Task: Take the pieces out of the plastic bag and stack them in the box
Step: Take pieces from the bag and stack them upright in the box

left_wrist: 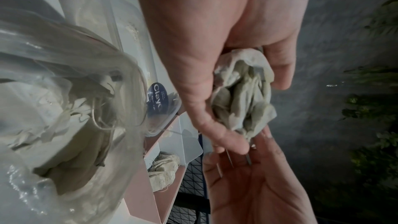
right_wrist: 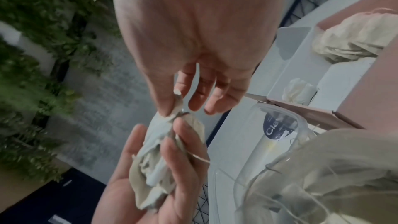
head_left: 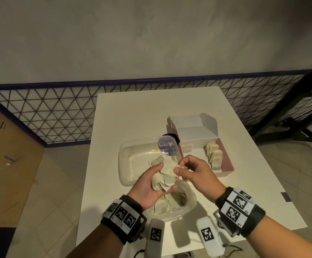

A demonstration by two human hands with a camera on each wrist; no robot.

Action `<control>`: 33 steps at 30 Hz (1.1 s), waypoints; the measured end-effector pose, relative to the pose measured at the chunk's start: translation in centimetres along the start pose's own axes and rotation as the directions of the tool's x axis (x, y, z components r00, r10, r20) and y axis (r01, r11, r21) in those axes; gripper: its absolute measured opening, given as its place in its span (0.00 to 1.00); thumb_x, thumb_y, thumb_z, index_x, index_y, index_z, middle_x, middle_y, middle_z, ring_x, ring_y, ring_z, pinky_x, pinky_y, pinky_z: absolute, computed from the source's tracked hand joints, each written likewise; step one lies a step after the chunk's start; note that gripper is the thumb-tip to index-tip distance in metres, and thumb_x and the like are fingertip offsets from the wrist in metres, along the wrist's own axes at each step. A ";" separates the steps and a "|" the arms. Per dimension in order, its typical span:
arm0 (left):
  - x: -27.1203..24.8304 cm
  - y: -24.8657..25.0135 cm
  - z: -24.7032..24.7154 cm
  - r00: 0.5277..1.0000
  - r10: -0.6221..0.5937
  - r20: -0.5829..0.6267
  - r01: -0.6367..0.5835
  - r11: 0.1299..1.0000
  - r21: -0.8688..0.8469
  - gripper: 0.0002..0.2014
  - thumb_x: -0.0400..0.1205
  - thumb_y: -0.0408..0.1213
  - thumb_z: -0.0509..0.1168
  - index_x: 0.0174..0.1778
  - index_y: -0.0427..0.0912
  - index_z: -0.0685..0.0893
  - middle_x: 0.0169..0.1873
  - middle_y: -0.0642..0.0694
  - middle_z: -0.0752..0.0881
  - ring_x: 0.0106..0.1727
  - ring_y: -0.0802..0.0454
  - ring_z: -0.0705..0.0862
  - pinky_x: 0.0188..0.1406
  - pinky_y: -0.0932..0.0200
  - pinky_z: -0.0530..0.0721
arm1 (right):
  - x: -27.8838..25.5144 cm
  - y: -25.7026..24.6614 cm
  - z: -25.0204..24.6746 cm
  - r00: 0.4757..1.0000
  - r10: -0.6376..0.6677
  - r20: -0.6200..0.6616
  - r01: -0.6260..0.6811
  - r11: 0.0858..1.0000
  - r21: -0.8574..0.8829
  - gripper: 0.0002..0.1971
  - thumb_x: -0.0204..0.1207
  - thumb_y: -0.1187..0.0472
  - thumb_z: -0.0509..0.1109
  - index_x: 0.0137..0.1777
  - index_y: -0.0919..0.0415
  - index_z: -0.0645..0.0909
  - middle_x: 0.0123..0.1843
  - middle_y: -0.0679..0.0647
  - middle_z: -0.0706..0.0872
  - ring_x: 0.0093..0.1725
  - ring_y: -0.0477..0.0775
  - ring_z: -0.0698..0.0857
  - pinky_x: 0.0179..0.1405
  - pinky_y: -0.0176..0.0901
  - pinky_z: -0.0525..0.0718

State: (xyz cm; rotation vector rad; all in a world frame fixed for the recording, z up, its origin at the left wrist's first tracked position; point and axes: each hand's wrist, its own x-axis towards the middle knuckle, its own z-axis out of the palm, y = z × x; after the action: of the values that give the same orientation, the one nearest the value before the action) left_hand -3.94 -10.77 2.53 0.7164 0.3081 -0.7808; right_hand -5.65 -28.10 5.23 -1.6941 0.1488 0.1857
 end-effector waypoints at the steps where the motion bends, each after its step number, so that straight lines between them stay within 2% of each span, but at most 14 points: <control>1: 0.0 0.0 -0.1 1.000 0.007 -0.010 -0.006 1.000 0.015 0.23 0.72 0.39 0.73 0.63 0.37 0.81 0.52 0.34 0.88 0.45 0.40 0.90 0.36 0.49 0.88 | -0.1 0.0 -0.2 1.000 0.016 0.010 -0.017 0.998 0.055 0.07 0.70 0.68 0.76 0.40 0.64 0.79 0.32 0.59 0.77 0.31 0.50 0.76 0.36 0.39 0.79; 4: 0.1 0.0 -0.3 1.000 0.006 -0.026 -0.005 0.999 0.051 0.30 0.70 0.39 0.70 0.69 0.33 0.77 0.52 0.33 0.87 0.44 0.41 0.89 0.37 0.49 0.87 | -0.1 0.0 -0.8 0.999 0.039 0.030 -0.043 0.989 0.142 0.08 0.69 0.72 0.75 0.43 0.64 0.79 0.30 0.56 0.79 0.31 0.55 0.78 0.36 0.43 0.81; 6: 0.1 -0.1 -0.3 1.000 0.010 -0.024 -0.009 0.998 0.054 0.29 0.72 0.38 0.70 0.70 0.34 0.78 0.52 0.33 0.87 0.45 0.41 0.88 0.38 0.49 0.86 | -0.1 0.1 -1.1 0.998 0.049 0.031 -0.053 0.983 0.177 0.10 0.69 0.73 0.75 0.46 0.63 0.80 0.32 0.58 0.80 0.34 0.59 0.79 0.39 0.50 0.81; 9: 0.1 -0.3 -0.5 1.000 0.027 -0.005 -0.027 0.998 0.049 0.23 0.74 0.36 0.68 0.66 0.37 0.80 0.51 0.34 0.87 0.45 0.41 0.88 0.39 0.49 0.86 | -0.1 0.0 -1.4 0.997 0.070 0.032 -0.075 0.971 0.228 0.16 0.66 0.70 0.76 0.54 0.63 0.81 0.33 0.59 0.80 0.37 0.61 0.79 0.43 0.53 0.81; 12: 0.3 -0.4 -0.5 1.000 0.025 -0.006 -0.025 0.998 0.056 0.21 0.74 0.38 0.66 0.64 0.39 0.81 0.48 0.36 0.88 0.43 0.42 0.88 0.36 0.51 0.86 | 0.1 -0.4 -1.8 0.991 0.126 0.049 -0.135 0.951 0.277 0.23 0.63 0.68 0.76 0.60 0.66 0.80 0.30 0.55 0.79 0.30 0.56 0.80 0.40 0.48 0.84; 14: 0.2 -0.3 -0.5 1.000 0.020 -0.006 -0.020 0.998 0.060 0.20 0.74 0.38 0.65 0.62 0.38 0.81 0.44 0.38 0.89 0.39 0.44 0.88 0.31 0.55 0.84 | 0.2 -0.4 -2.1 0.977 0.188 0.102 -0.211 0.923 0.323 0.21 0.67 0.73 0.74 0.61 0.71 0.79 0.30 0.55 0.78 0.26 0.51 0.79 0.38 0.42 0.85; 17: 0.3 -0.2 -0.8 1.000 0.029 -0.003 -0.029 0.999 0.044 0.18 0.74 0.38 0.65 0.59 0.38 0.82 0.42 0.39 0.89 0.35 0.46 0.87 0.27 0.57 0.83 | 0.3 -0.6 -2.6 0.946 0.257 0.200 -0.311 0.895 0.319 0.18 0.71 0.76 0.70 0.62 0.73 0.78 0.36 0.61 0.80 0.27 0.50 0.79 0.36 0.39 0.84; 19: 0.3 -0.1 -1.0 0.999 0.039 -0.011 -0.039 0.999 0.027 0.17 0.74 0.37 0.66 0.58 0.38 0.81 0.44 0.37 0.89 0.35 0.45 0.87 0.27 0.56 0.84 | 0.3 -0.9 -2.7 0.934 0.271 0.231 -0.332 0.899 0.287 0.14 0.74 0.75 0.68 0.60 0.72 0.79 0.42 0.64 0.79 0.31 0.52 0.79 0.33 0.37 0.83; 21: 0.4 0.0 -1.1 0.998 0.052 -0.031 -0.052 0.998 0.020 0.17 0.73 0.36 0.69 0.57 0.38 0.81 0.44 0.36 0.88 0.36 0.43 0.88 0.27 0.55 0.84 | 0.4 -1.2 -2.8 0.932 0.276 0.236 -0.334 0.905 0.263 0.10 0.78 0.75 0.64 0.56 0.67 0.80 0.45 0.62 0.80 0.33 0.51 0.79 0.32 0.36 0.82; 23: 0.3 0.0 -1.3 0.998 0.053 -0.047 -0.052 0.998 0.025 0.16 0.72 0.35 0.69 0.56 0.38 0.81 0.43 0.36 0.88 0.37 0.42 0.88 0.27 0.55 0.84 | 0.4 -1.4 -2.8 0.928 0.284 0.243 -0.346 0.899 0.268 0.10 0.80 0.75 0.61 0.54 0.66 0.81 0.45 0.60 0.83 0.33 0.50 0.80 0.32 0.36 0.83; 26: 0.3 -0.1 -1.7 0.997 0.047 -0.065 -0.045 0.998 0.031 0.15 0.72 0.36 0.69 0.54 0.40 0.81 0.44 0.37 0.87 0.39 0.42 0.87 0.28 0.55 0.84 | 0.7 -1.1 -2.8 0.934 0.283 0.217 -0.334 0.907 0.256 0.13 0.77 0.78 0.63 0.58 0.68 0.82 0.39 0.56 0.80 0.28 0.49 0.79 0.34 0.38 0.83; 28: 0.2 -0.2 -2.1 0.997 0.051 -0.062 -0.049 0.998 0.047 0.19 0.71 0.37 0.75 0.57 0.41 0.81 0.50 0.37 0.87 0.44 0.42 0.87 0.30 0.54 0.85 | 0.9 -0.9 -2.9 0.940 0.289 0.183 -0.330 0.905 0.269 0.16 0.75 0.80 0.64 0.62 0.70 0.80 0.33 0.54 0.78 0.24 0.48 0.78 0.33 0.38 0.82; 30: 0.2 -0.3 -2.3 0.998 0.047 -0.037 -0.044 0.995 0.091 0.30 0.65 0.36 0.80 0.64 0.40 0.80 0.56 0.37 0.87 0.50 0.41 0.88 0.34 0.52 0.87 | 1.0 -0.9 -2.8 0.942 0.288 0.171 -0.325 0.908 0.265 0.17 0.74 0.80 0.66 0.62 0.69 0.80 0.29 0.51 0.79 0.23 0.47 0.78 0.32 0.37 0.83; 33: 0.3 -0.4 -2.4 1.000 0.019 0.022 -0.024 0.972 0.234 0.37 0.60 0.32 0.79 0.68 0.41 0.76 0.58 0.40 0.87 0.57 0.42 0.87 0.45 0.50 0.87 | 1.0 -1.1 -2.4 0.945 0.271 0.182 -0.305 0.931 0.198 0.16 0.74 0.78 0.67 0.61 0.66 0.81 0.30 0.51 0.81 0.24 0.47 0.77 0.33 0.39 0.81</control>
State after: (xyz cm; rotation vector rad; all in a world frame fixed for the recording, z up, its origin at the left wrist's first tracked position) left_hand -4.08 -9.49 0.46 0.9321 0.1911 -0.8115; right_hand -4.34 -30.29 6.34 -1.4206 0.2958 0.4995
